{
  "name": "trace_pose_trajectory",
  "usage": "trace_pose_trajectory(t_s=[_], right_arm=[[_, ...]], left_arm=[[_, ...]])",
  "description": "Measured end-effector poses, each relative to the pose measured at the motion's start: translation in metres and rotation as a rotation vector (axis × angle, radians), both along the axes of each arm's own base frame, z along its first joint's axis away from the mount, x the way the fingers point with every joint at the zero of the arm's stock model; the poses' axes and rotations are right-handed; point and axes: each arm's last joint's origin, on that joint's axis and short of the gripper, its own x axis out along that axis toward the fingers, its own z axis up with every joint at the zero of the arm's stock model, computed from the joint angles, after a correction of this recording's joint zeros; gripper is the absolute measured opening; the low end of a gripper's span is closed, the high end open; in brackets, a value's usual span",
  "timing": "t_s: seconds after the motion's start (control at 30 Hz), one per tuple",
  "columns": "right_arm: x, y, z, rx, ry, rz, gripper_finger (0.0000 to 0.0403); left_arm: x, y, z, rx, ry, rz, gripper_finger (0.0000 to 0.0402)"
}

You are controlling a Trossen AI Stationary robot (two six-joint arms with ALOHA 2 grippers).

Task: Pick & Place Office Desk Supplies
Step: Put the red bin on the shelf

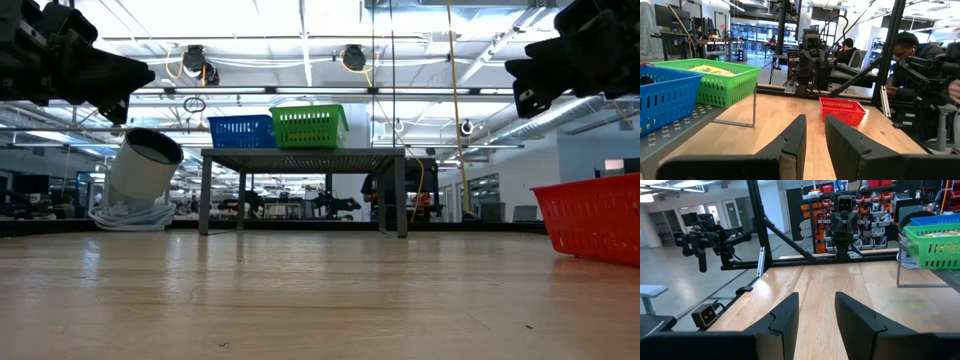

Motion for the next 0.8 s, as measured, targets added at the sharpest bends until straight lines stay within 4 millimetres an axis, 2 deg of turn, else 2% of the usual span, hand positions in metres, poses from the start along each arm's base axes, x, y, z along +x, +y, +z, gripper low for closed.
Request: trace_pose_trajectory(t_s=[0.2,0.4,0.53,0.67,0.8], right_arm=[[0.0,0.0,0.005,0.009,-0.05,-0.002,0.0116],[-0.001,0.0,0.013,0.169,-0.1,0.007,0.0116],[0.003,-0.001,0.01,0.132,-0.073,-0.028,0.0116],[0.008,-0.004,0.013,0.067,-0.044,-0.157,0.0116],[0.016,-0.01,0.036,0.007,0.027,-0.369,0.0116]], left_arm=[[0.0,0.0,0.0,0.0,0.0,0.0,0.0079],[0.0,0.0,0.0,0.0,0.0,0.0,0.0079],[0.0,0.0,0.0,0.0,0.0,0.0,0.0079],[0.0,0.0,0.0,0.0,0.0,0.0,0.0079],[0.0,0.0,0.0,0.0,0.0,0.0,0.0079]])
